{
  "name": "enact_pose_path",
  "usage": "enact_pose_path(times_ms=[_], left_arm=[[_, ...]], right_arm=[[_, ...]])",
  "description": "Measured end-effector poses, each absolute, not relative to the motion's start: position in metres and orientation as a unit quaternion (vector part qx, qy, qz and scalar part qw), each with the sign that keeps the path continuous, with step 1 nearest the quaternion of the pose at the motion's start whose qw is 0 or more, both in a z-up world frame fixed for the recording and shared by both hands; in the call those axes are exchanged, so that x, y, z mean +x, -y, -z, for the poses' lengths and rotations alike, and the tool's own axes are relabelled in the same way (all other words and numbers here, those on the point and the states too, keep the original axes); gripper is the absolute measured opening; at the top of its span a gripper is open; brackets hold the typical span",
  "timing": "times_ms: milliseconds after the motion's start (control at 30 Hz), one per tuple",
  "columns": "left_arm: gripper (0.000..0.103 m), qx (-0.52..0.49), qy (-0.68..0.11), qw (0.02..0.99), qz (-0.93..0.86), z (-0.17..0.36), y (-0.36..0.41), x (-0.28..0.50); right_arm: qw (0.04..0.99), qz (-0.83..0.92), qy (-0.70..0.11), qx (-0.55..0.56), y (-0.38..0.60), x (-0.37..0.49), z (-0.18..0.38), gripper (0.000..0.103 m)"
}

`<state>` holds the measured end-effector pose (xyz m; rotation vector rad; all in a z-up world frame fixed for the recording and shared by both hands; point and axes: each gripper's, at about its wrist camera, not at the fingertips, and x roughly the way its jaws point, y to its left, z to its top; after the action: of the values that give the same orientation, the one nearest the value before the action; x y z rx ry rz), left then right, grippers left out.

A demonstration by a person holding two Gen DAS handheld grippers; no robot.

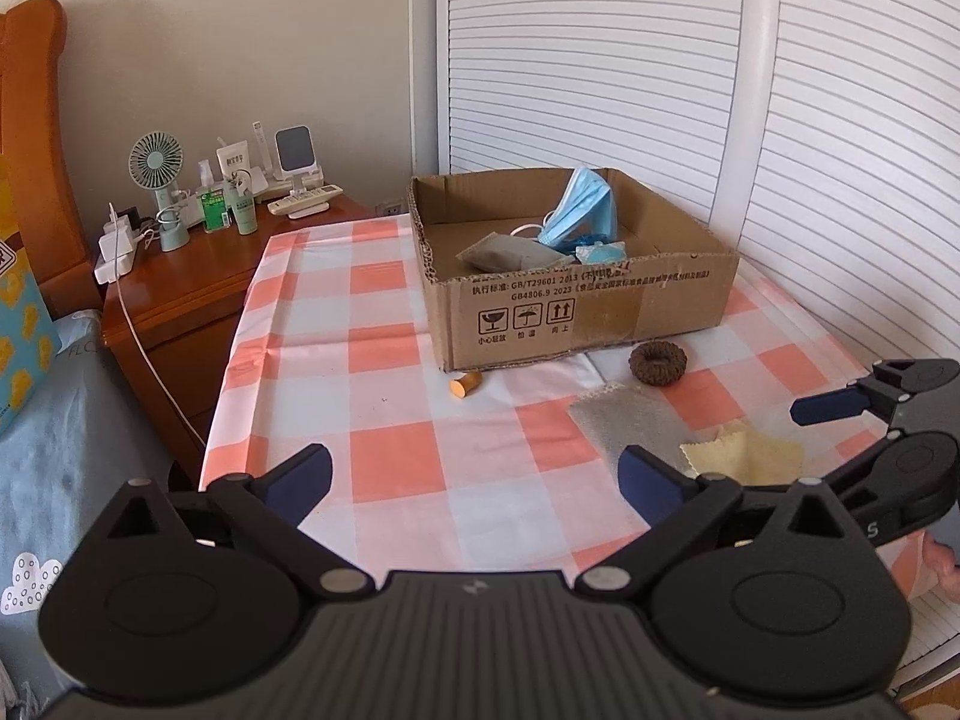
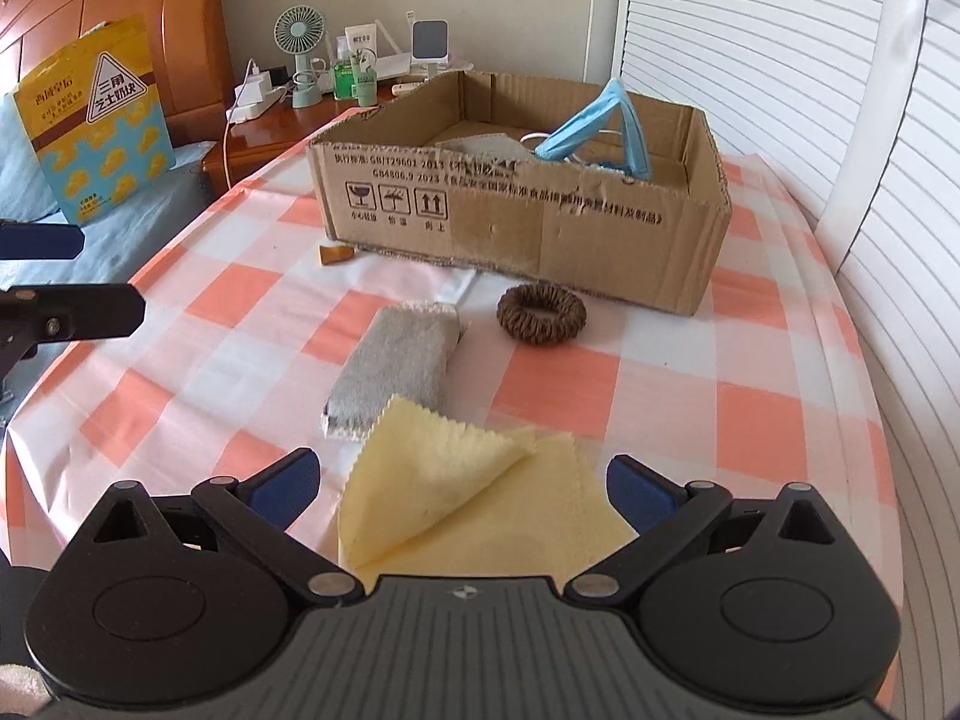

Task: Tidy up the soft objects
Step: 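Move the right tool to the yellow cloth while the left tool moves to the grey felt strip, then pinch the yellow cloth with the right gripper while the left gripper grasps the grey felt strip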

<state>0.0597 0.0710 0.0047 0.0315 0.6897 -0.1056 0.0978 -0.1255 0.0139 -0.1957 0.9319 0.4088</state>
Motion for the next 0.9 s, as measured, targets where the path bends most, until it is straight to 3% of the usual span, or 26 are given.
enact_pose_path(times_ms=[533,900], left_arm=[[0.101,0.034,-0.378,0.922,0.077,0.016,-0.051,0.076],[0.101,0.049,-0.396,0.910,0.117,0.032,-0.007,0.138]], right_arm=[[0.881,-0.128,-0.442,-0.105,0.151,0.101,0.012,0.103],[0.892,-0.140,-0.417,-0.105,0.157,0.095,0.016,0.103]])
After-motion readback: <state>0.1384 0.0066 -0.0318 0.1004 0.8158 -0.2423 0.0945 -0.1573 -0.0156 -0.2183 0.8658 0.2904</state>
